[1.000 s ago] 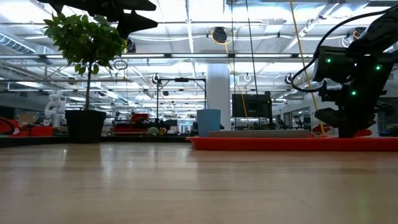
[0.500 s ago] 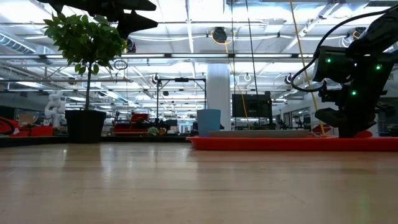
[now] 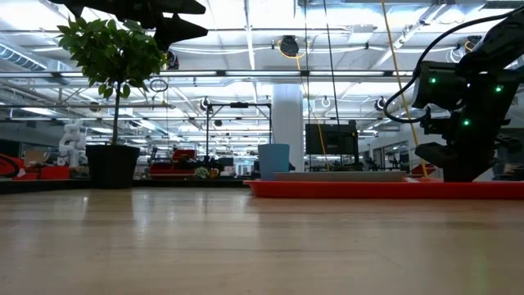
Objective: Pick and place plate/cup/fork/spoon on tray
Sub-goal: Put the orange spoon on the red tray to the right of the orange fork
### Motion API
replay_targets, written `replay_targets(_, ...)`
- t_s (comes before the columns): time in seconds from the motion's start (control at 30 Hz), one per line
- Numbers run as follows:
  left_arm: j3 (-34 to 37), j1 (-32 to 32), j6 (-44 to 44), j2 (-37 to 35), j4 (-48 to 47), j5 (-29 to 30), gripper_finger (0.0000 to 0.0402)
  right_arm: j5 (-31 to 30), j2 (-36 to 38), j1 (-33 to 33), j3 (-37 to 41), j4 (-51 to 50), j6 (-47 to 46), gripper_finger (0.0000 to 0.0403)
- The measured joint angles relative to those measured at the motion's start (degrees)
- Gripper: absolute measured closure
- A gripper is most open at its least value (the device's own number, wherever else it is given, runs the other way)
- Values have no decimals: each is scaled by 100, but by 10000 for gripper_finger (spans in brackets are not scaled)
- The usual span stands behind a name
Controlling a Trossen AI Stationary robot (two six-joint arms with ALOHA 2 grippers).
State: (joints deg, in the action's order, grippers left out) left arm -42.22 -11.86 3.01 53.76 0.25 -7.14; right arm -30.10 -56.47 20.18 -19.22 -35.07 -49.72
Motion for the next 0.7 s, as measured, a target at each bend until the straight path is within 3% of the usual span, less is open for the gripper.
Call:
replay_targets(0.23, 0, 0, 0, 0, 0, 0, 131, -86, -1, 0, 0, 0, -56, 273)
replay_targets(0.7, 0, 0, -15, 0, 0, 0, 131, 186, 11, 0, -7, 20, -83, 301)
